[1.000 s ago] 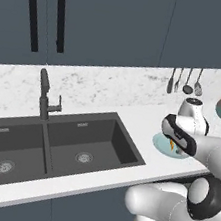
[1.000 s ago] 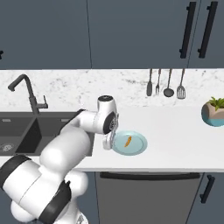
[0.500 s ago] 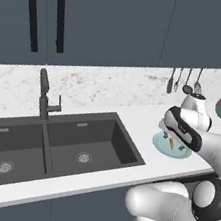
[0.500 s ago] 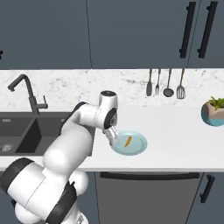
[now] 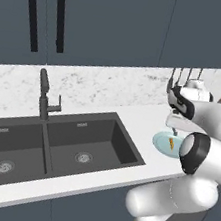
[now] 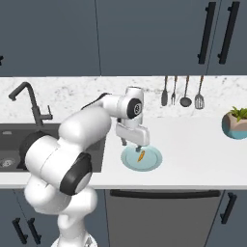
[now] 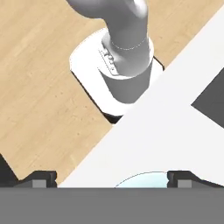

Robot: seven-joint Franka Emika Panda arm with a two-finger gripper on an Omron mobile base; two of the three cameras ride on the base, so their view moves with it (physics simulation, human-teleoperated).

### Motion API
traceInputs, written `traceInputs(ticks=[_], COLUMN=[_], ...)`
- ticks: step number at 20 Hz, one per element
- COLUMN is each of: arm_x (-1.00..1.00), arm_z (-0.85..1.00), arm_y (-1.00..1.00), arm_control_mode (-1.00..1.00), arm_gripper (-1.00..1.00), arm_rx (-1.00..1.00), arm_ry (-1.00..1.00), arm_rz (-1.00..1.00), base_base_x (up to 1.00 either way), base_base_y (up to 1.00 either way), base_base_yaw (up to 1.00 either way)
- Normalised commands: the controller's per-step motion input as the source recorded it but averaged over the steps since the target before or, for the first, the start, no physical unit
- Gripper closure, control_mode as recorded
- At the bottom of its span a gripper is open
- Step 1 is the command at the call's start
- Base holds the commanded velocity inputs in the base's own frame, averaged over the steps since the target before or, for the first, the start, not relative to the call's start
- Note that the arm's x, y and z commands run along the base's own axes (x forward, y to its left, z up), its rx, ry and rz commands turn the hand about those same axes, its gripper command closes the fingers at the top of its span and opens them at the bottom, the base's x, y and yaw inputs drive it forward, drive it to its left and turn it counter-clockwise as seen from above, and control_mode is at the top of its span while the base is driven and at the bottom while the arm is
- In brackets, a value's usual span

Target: Pick up the knife from the drawer and place it on the cutting board. Then place the meat from the plate to the cutting board.

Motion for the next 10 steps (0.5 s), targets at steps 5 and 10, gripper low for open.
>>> traceInputs(ticks=[5, 10], arm_x=[0.03, 0.16], arm_z=[-0.13, -0.05], arm_y=[-0.52, -0.02], arm_control_mode=[-1.00, -1.00], arm_gripper=[-1.00, -1.00], arm_rx=[0.09, 0.01], arm_ry=[-0.01, 0.01], arm_rz=[0.15, 0.09], base_base_x=[0.00, 0.00], base_base_y=[0.00, 0.00], base_base_yaw=[0.00, 0.00])
